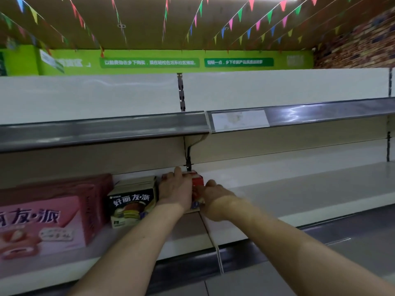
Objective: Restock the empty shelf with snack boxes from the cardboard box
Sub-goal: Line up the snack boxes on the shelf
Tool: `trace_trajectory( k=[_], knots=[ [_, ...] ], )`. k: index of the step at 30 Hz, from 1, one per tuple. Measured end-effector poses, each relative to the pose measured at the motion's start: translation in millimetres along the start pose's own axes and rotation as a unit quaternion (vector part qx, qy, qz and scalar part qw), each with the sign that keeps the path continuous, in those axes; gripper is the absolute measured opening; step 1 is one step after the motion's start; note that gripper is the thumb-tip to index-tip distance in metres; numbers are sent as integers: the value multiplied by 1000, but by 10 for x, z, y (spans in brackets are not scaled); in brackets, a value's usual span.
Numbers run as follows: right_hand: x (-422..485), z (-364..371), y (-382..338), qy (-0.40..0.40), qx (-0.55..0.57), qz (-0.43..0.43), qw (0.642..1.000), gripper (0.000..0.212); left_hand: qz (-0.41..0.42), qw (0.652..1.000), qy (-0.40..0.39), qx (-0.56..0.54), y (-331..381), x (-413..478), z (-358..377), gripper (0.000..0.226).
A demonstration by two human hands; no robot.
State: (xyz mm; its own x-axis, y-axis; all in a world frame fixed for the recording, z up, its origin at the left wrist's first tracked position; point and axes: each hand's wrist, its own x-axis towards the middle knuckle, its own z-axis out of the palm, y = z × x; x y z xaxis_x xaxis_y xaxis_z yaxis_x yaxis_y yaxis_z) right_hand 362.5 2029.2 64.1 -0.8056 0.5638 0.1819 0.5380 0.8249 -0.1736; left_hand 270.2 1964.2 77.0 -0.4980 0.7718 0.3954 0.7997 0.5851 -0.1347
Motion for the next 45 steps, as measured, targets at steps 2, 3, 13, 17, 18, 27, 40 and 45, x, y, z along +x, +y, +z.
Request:
trace_trajectory(
  k=[2,3,13,17,18,27,40,45],
  knots=[
    [-15,-30,-16,19,-3,-9,1000,55,-3,1000,0,-25,-32,-55,-33,57],
    [-26,-44,-30,23,-1,-16,1000,55,-7,999,5,-40,-54,-91,-50,55],
    [-207,23,-294,37,54,-147,987,24,-106,993,29,-38,-297,-767,-389,43],
    [-504,-4,-456,23,49,-247,968,17,-178,983,25,-26,-250,-1135,-449,31],
    [-590,-5,-489,24,41,-267,963,17,-193,981,17,-21,-228,-1233,-451,33],
    [-1500,152,-773,-22,67,-420,905,26,-374,926,-42,11,-69,-2479,-530,35],
    [-3609,916,-1898,-207,100,-629,742,23,-626,761,-165,-38,134,-5299,-969,37],
    [-4590,1212,-2297,-254,97,-681,680,27,-706,686,-161,-71,374,-6394,-1184,45]
  ],
)
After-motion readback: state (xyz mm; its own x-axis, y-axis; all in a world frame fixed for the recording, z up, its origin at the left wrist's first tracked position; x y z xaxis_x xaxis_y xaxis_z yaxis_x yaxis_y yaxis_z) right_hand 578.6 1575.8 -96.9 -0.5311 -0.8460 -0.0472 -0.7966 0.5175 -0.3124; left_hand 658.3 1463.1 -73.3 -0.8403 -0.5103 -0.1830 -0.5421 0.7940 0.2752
